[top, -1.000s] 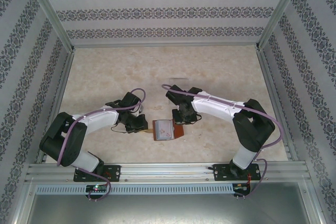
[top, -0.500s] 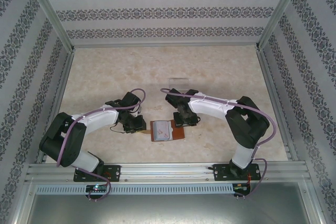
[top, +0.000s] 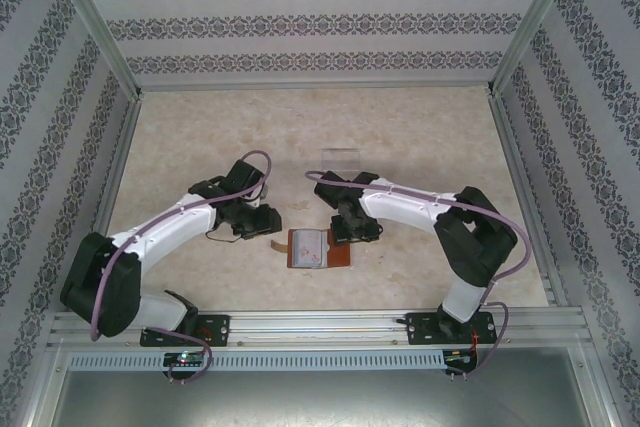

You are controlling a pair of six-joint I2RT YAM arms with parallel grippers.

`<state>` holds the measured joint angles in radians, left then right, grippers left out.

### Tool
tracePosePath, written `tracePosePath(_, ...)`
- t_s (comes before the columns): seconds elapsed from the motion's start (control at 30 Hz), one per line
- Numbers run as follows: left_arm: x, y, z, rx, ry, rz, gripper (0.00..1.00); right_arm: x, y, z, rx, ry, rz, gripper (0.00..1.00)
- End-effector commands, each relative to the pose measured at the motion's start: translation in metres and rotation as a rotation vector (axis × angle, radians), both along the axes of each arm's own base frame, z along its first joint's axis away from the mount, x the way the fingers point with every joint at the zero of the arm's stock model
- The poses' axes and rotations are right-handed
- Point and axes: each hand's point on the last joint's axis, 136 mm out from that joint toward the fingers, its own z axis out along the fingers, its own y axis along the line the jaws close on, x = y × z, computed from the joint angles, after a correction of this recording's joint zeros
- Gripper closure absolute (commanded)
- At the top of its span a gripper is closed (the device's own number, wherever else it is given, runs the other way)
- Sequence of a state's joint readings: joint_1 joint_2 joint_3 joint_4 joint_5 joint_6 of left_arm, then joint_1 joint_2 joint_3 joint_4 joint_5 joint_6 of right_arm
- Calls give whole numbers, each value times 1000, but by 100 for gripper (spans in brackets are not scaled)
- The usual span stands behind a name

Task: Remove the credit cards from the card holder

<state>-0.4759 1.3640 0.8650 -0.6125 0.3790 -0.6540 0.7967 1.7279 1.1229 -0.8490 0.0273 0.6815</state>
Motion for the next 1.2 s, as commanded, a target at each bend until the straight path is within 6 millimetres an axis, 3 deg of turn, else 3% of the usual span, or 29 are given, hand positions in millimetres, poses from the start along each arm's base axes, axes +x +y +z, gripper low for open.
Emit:
tracePosePath(0.0, 0, 4, 22, 12, -10, 10, 59, 1, 5, 22, 44, -40, -8, 40)
tracePosePath(0.13, 1, -12, 30, -51, -19, 1, 62, 5, 13, 35, 88, -63, -5, 41)
tracePosePath(0.33, 0, -42, 10, -121, 28, -21, 70, 7, 21, 40, 123, -61, 0, 46)
tracePosePath(0.53, -2, -59, -7, -131, 54, -42, 75, 6, 22, 47, 147, -73, -2, 51)
tracePosePath(0.93, -1, -70, -30, -133, 91, -56, 79, 4, 23, 57, 186, -91, -21, 52)
tracePosePath(1.17, -6, -68, -41, -121, 115, -62, 80, 6, 32, 82, 271, -123, -31, 53)
